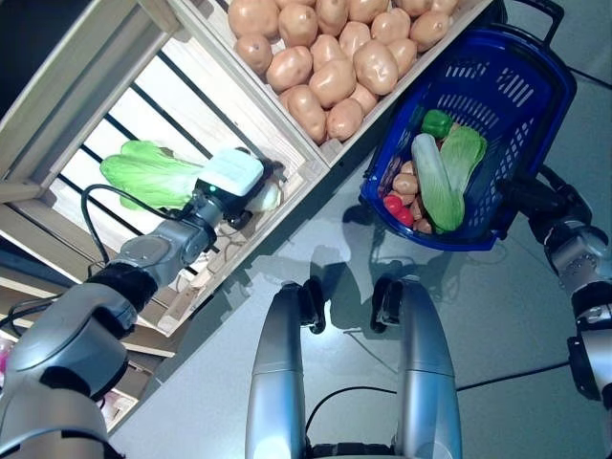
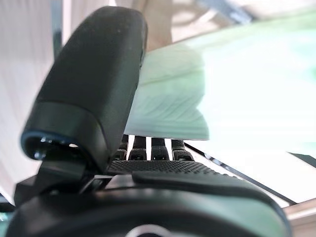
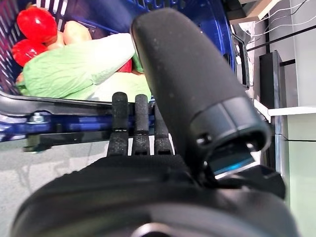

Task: Put vegetables into the basket

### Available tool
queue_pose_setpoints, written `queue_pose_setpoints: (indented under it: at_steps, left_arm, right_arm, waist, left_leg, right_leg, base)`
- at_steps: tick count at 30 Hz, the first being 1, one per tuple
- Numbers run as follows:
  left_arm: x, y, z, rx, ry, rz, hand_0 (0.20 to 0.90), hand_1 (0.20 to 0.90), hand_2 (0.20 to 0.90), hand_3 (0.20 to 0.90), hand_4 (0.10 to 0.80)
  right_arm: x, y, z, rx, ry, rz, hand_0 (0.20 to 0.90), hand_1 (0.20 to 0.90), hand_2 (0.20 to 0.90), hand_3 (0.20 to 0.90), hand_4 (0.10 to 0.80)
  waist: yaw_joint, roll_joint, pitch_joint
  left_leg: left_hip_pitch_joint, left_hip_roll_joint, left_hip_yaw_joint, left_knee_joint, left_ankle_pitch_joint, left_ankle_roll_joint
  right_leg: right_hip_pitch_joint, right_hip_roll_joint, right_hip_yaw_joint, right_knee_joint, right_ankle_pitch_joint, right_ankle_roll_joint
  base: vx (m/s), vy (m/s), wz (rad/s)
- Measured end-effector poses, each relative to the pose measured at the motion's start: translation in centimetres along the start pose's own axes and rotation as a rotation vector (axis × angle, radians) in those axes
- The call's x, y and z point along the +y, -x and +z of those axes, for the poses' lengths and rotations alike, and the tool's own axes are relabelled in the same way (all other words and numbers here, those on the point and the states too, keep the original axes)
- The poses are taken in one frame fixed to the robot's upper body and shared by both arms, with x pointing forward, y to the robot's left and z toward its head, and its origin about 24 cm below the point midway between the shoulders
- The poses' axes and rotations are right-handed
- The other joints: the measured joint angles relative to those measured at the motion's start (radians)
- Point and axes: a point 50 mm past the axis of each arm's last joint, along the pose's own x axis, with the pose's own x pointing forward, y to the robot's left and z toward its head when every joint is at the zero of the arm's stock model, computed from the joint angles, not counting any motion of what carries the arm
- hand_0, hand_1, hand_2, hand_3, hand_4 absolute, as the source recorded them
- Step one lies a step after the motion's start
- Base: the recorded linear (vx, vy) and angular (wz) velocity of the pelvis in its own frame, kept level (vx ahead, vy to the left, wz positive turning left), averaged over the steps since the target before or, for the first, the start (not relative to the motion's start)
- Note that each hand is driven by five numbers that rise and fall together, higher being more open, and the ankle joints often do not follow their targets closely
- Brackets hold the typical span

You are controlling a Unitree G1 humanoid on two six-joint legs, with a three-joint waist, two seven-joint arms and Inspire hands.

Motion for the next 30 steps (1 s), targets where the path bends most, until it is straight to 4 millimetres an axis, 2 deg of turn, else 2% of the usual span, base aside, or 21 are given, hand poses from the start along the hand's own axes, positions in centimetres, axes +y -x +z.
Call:
queue_pose_setpoints:
  at_steps: [3,7,8,9,24,27,30]
  left_arm:
    - [1.7,-1.3,0.2,0.046,0.089,0.063,0.900,0.900,0.900,0.900,0.800]
    - [1.7,-1.7,0.4,0.064,0.132,0.071,0.900,0.900,0.900,0.900,0.800]
    - [1.8,-2.0,0.5,0.074,0.137,0.076,0.580,0.580,0.580,0.580,0.587]
    - [1.9,-2.1,0.6,0.085,0.148,0.081,0.300,0.300,0.300,0.300,0.400]
    - [3.1,-2.9,-0.2,0.167,0.116,0.138,0.300,0.300,0.300,0.300,0.400]
    - [2.6,-2.8,-0.4,0.186,0.114,0.110,0.300,0.300,0.300,0.300,0.400]
    - [0.4,-2.3,-0.5,0.228,0.128,0.011,0.300,0.300,0.300,0.300,0.400]
  right_arm:
    - [0.2,-0.1,1.0,-0.028,-0.006,0.004,0.900,0.900,0.900,0.900,0.800]
    - [0.4,-0.1,1.4,-0.041,-0.007,0.006,0.900,0.900,0.900,0.900,0.800]
    - [0.5,-0.2,1.5,-0.045,-0.008,0.009,0.900,0.900,0.900,0.900,0.800]
    - [0.6,-0.2,1.6,-0.047,-0.008,0.012,0.900,0.900,0.900,0.900,0.800]
    - [1.8,-0.3,1.8,-0.069,-0.014,0.046,0.900,0.900,0.900,0.900,0.800]
    - [2.0,-0.4,1.5,-0.060,-0.019,0.049,0.900,0.900,0.900,0.900,0.800]
    - [2.1,-0.3,0.3,-0.032,-0.023,0.053,0.900,0.900,0.900,0.900,0.800]
  waist:
    - [0.001,0.004,0.000]
    - [0.004,0.006,0.000]
    - [0.006,0.006,0.000]
    - [0.008,0.006,0.000]
    - [-0.011,0.006,-0.001]
    - [-0.017,0.006,-0.001]
    - [-0.018,0.006,0.000]
  left_leg:
    - [-0.022,0.000,-0.004,0.008,0.000,0.001]
    - [-0.032,-0.002,-0.011,0.022,-0.001,0.001]
    - [-0.037,-0.002,-0.013,0.026,0.000,0.000]
    - [-0.040,-0.003,-0.016,0.028,0.000,0.000]
    - [-0.065,-0.003,-0.034,0.059,-0.002,0.002]
    - [-0.045,-0.002,-0.033,0.058,-0.007,0.003]
    - [0.017,0.002,-0.030,0.037,-0.014,0.004]
  right_leg:
    - [-0.020,0.000,-0.003,0.005,0.007,-0.007]
    - [-0.027,0.001,-0.004,0.016,0.006,-0.008]
    - [-0.032,0.002,-0.004,0.018,0.005,-0.008]
    - [-0.035,0.002,-0.005,0.018,0.006,-0.010]
    - [-0.050,-0.006,-0.025,0.037,0.010,-0.011]
    - [-0.029,-0.006,-0.026,0.033,0.013,-0.016]
    - [0.032,-0.002,-0.027,0.007,0.014,-0.014]
  base:
    - [-0.011,0.009,-0.01]
    - [0.000,0.000,0.00]
    - [-0.020,0.009,-0.05]
    - [-0.019,0.006,-0.09]
    - [-0.003,0.002,-0.02]
    - [0.014,0.030,-0.04]
    - [0.042,0.027,-0.11]
